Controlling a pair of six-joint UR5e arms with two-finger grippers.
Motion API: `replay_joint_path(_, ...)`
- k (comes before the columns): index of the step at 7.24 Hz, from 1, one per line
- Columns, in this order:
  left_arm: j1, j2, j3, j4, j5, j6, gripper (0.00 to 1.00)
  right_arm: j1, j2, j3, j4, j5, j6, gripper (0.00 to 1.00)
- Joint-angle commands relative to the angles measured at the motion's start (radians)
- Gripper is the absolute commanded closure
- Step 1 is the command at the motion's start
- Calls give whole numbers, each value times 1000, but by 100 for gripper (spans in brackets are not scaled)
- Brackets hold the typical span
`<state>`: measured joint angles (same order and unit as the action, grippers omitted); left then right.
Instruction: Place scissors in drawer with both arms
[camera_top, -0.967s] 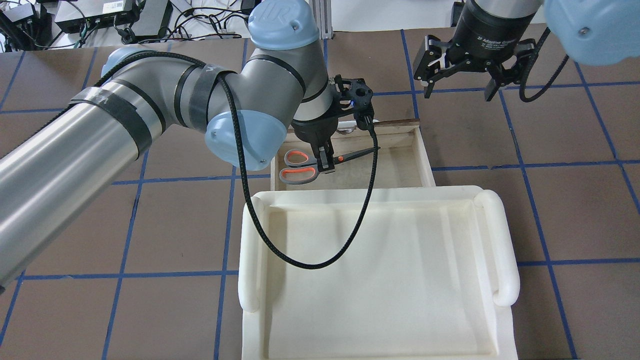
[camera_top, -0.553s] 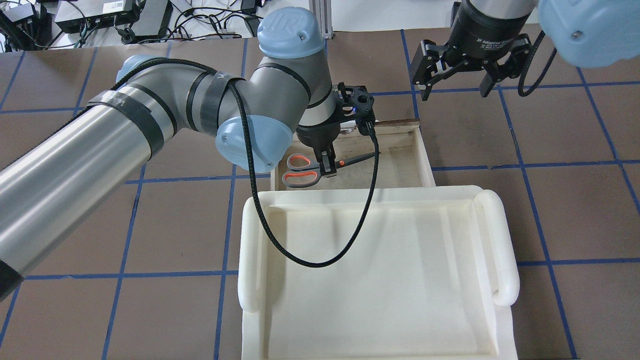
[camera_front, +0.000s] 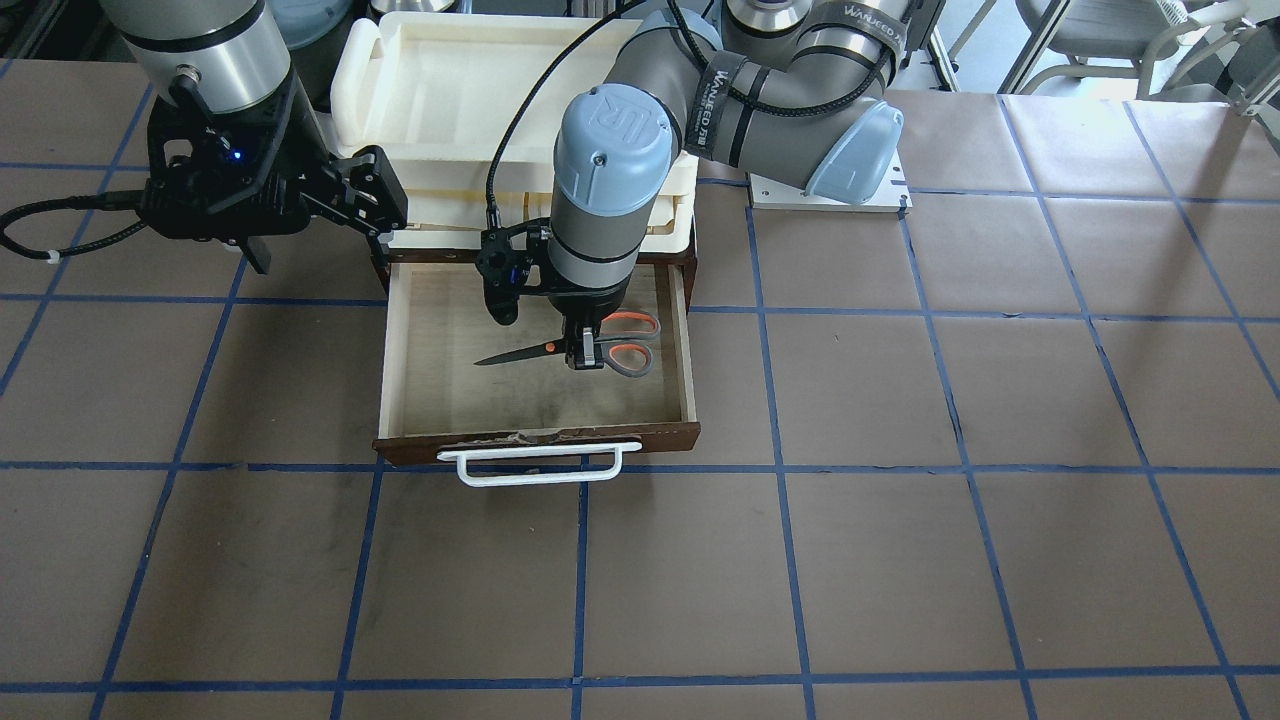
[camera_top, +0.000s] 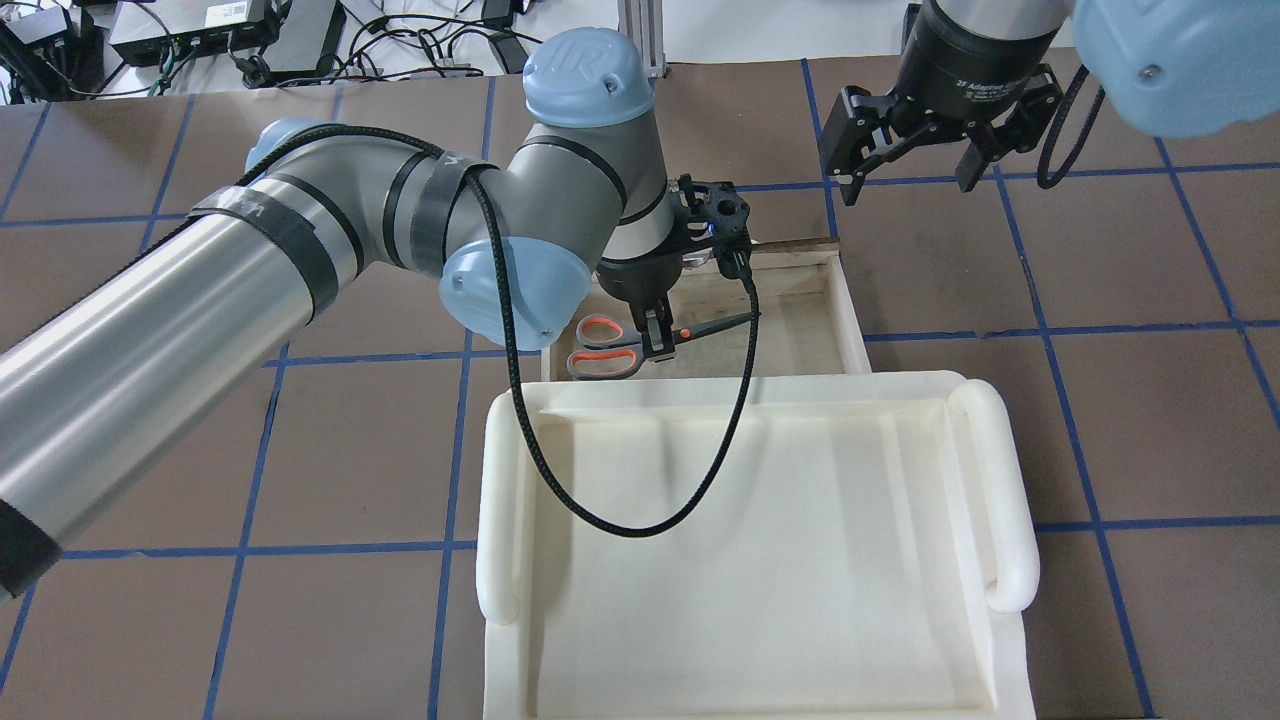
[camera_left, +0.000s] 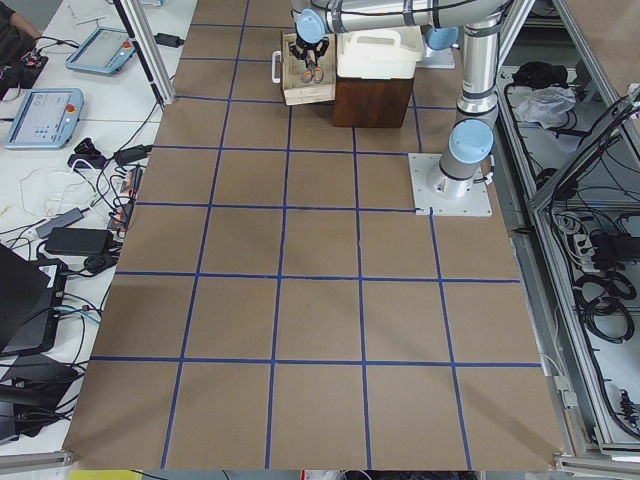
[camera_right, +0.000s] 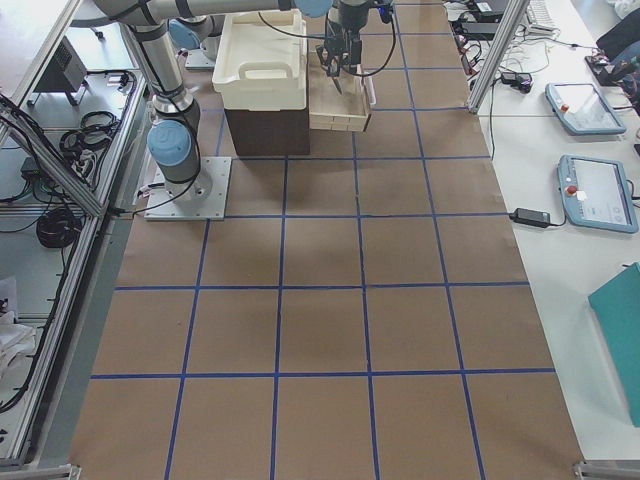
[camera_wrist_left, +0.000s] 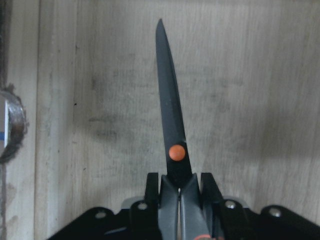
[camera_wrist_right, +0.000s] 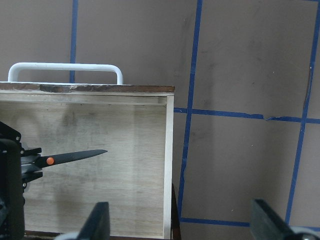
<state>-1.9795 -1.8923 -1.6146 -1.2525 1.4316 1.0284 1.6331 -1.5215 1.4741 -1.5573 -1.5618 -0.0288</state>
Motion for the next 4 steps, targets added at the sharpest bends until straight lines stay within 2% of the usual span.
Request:
replay_joint_path(1, -4, -7, -2, 4, 3, 1, 100, 1, 0, 0, -3, 0, 1, 0)
replay_joint_path(3, -5, -19, -2, 15, 1, -5, 100, -1, 0, 0, -9, -1, 1, 0)
replay_joint_path(4, -7, -30, -2, 16, 1, -7, 88, 1, 0, 0, -10, -1, 3, 0)
